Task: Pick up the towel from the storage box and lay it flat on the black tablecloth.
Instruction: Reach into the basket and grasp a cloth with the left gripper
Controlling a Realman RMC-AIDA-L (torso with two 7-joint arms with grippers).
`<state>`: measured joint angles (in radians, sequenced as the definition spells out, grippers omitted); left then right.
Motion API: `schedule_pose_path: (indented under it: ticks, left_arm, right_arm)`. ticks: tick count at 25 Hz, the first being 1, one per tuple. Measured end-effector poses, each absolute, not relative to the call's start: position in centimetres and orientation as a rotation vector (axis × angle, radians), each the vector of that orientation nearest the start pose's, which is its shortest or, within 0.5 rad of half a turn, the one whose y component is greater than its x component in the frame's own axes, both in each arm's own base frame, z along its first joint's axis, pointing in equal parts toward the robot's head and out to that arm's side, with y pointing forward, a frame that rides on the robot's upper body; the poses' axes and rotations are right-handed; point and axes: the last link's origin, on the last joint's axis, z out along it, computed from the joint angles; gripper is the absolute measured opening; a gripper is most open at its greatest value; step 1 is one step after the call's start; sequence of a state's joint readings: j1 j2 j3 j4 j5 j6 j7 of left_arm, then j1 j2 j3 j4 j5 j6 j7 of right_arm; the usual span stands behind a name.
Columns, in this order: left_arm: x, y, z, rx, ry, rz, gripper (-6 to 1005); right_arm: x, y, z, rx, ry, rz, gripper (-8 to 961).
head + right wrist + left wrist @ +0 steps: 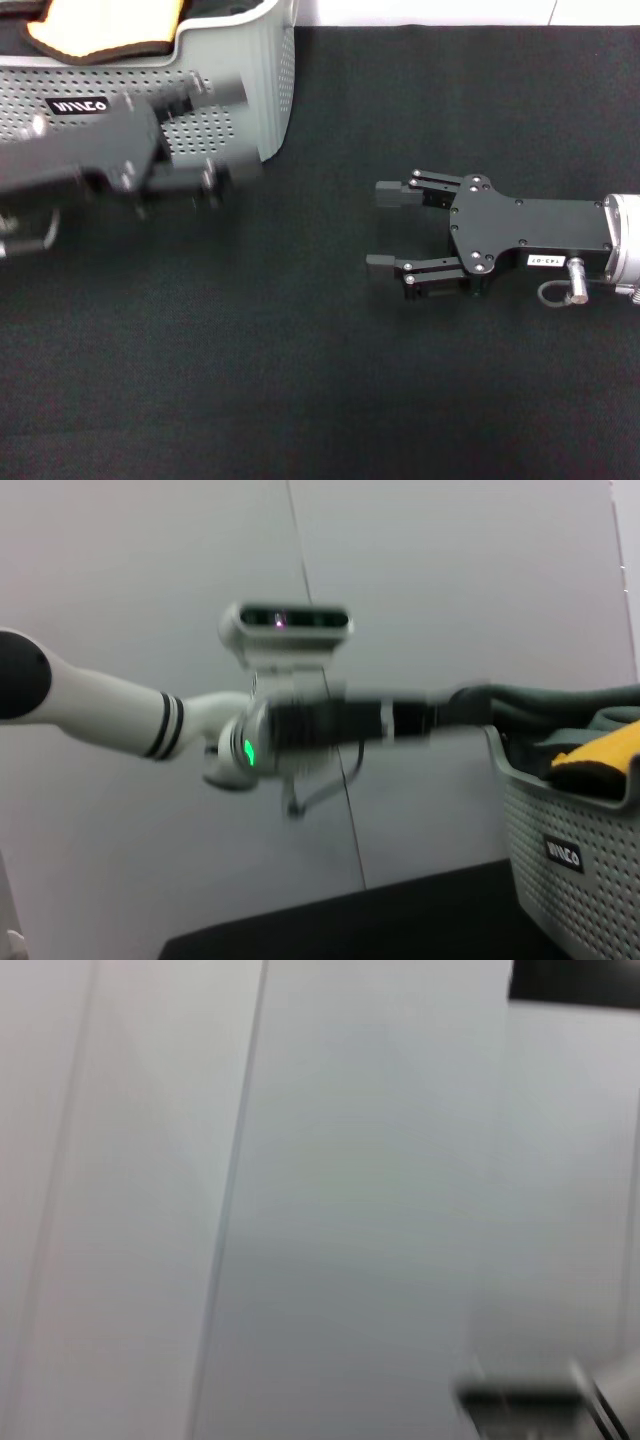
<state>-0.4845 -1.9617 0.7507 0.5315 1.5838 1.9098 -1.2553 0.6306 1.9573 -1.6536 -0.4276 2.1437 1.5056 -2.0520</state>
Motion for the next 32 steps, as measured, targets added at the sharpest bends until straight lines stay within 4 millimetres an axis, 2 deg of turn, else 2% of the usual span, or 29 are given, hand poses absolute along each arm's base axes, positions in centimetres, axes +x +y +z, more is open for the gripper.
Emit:
schedule_pose_path:
  ticks: [3,8,9,10,11,16,24,32]
  left_arm:
    - [-22.7,31.4,8.1,-2.587,-0.314,-1.347,876]
    - [-20.0,34.8,11.1,-2.495,-0.283,-1.231,876]
    - [-19.2,36.0,11.7,-2.462,-0.296,-1.159,876]
    - [-19.2,36.0,11.7,-2.462,-0.296,-1.159,876]
    - [-18.2,37.8,12.5,-2.408,-0.317,-1.026,876]
    - [-17.3,40.6,13.7,-2.297,-0.354,-0.756,875]
    - [-17.9,42.5,16.1,-2.134,-0.427,-0.521,873]
    - [-18.9,41.9,20.6,-1.918,-0.421,-0.259,871]
  right_arm:
    - [19.0,32.5,-4.4,-2.899,0.224,1.067,864]
    - [19.6,32.6,-4.9,-2.887,0.251,1.014,863]
    - [19.7,32.6,-5.0,-2.884,0.258,1.008,863]
    - [20.0,32.5,-5.2,-2.880,0.271,0.999,863]
    - [20.1,32.4,-5.3,-2.877,0.277,0.997,862]
    - [21.7,31.4,-5.9,-2.849,0.346,0.970,861]
    - [23.0,30.9,-6.3,-2.817,0.401,0.931,860]
    - [23.5,30.9,-6.6,-2.812,0.434,0.899,858]
